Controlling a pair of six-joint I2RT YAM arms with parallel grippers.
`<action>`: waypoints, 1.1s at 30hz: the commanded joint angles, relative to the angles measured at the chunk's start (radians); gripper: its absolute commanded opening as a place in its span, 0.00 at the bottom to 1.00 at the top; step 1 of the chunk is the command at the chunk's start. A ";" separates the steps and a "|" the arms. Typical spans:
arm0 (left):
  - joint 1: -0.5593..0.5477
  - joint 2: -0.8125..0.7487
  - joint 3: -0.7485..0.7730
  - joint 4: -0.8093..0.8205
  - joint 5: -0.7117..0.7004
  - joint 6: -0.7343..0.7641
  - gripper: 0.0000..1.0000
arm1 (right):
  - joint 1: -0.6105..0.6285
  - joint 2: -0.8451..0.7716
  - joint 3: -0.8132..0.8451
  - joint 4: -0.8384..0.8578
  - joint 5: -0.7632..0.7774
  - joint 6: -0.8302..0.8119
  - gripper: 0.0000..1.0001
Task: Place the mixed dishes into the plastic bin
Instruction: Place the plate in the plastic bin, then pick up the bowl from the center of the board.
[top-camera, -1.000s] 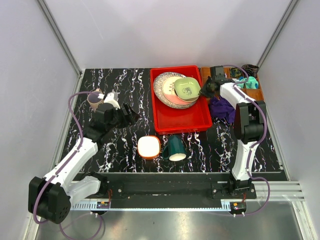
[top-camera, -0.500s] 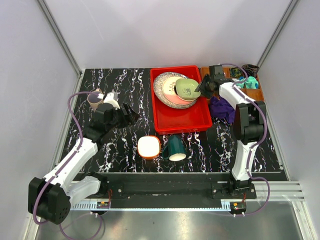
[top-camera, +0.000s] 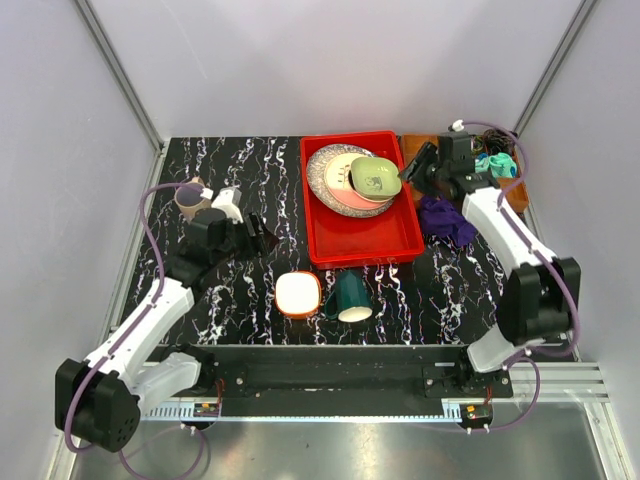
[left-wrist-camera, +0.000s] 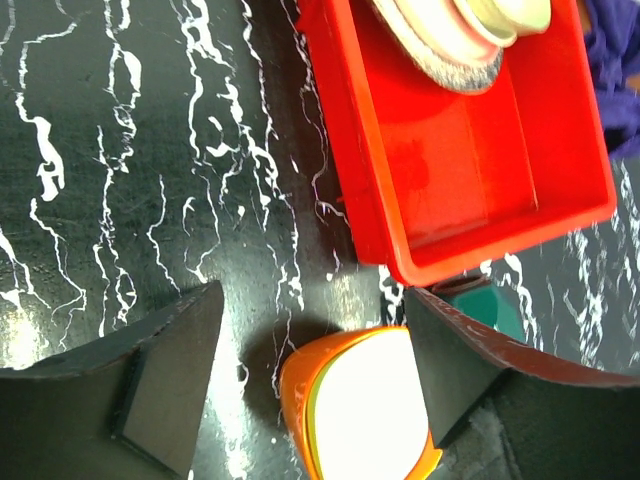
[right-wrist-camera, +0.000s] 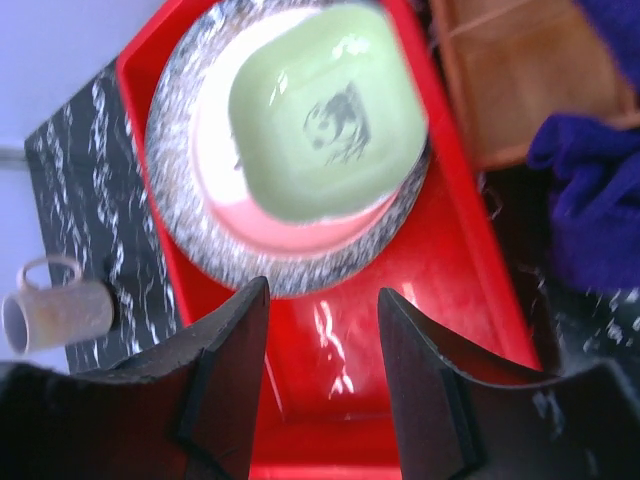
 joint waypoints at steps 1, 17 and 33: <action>-0.041 -0.035 -0.009 -0.025 0.031 0.093 0.72 | 0.098 -0.139 -0.111 -0.004 0.013 -0.023 0.56; -0.448 0.048 0.039 -0.233 -0.437 0.090 0.61 | 0.172 -0.377 -0.412 -0.020 0.010 -0.011 0.56; -0.489 0.063 0.027 -0.239 -0.469 0.073 0.52 | 0.170 -0.357 -0.457 0.020 -0.034 0.015 0.56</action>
